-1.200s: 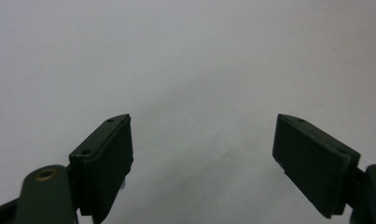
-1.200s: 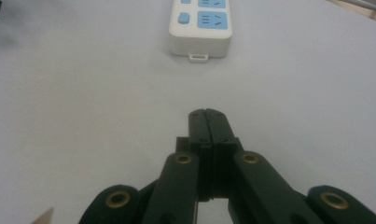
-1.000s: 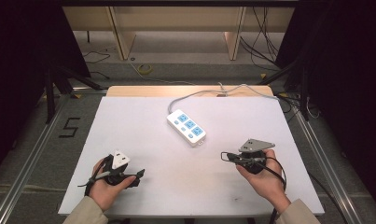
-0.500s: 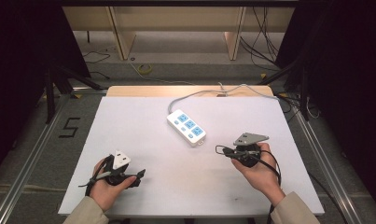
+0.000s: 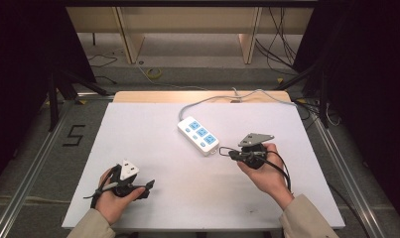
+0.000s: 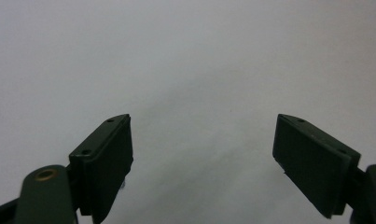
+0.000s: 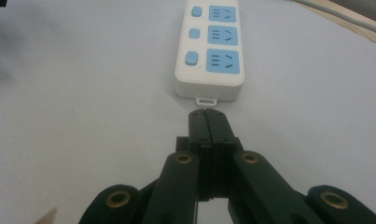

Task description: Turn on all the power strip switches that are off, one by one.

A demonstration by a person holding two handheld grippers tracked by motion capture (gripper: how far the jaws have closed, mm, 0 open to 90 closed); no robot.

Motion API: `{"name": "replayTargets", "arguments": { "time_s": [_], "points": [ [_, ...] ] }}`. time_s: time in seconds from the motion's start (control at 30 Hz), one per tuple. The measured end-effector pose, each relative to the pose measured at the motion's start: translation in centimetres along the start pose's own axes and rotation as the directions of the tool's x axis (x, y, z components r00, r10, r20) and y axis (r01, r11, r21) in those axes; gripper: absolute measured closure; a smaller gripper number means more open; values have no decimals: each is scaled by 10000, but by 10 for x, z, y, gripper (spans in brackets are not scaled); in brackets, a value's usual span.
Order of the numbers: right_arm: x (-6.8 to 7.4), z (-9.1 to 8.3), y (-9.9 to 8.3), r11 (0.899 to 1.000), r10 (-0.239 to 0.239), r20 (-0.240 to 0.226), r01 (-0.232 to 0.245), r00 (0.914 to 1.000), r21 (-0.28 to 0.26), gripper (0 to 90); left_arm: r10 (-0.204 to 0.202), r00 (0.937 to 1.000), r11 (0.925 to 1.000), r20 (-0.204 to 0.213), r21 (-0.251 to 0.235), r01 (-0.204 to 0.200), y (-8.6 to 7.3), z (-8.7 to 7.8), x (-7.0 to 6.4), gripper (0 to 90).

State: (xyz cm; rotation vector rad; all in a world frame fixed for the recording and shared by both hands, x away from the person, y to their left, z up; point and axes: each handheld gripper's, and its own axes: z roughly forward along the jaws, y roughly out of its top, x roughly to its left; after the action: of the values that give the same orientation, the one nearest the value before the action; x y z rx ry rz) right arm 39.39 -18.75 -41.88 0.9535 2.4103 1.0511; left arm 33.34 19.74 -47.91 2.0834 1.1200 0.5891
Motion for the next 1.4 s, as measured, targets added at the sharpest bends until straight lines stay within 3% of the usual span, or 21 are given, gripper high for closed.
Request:
{"name": "replayTargets", "arguments": {
  "time_s": [1.4],
  "points": [
    [-7, 47, 58, 9985, -360, -126, 365, 9993, 414, 900, 82, 10000, 10000, -16, -16, -82, 0, 0, -1, 201]
  ]
}}
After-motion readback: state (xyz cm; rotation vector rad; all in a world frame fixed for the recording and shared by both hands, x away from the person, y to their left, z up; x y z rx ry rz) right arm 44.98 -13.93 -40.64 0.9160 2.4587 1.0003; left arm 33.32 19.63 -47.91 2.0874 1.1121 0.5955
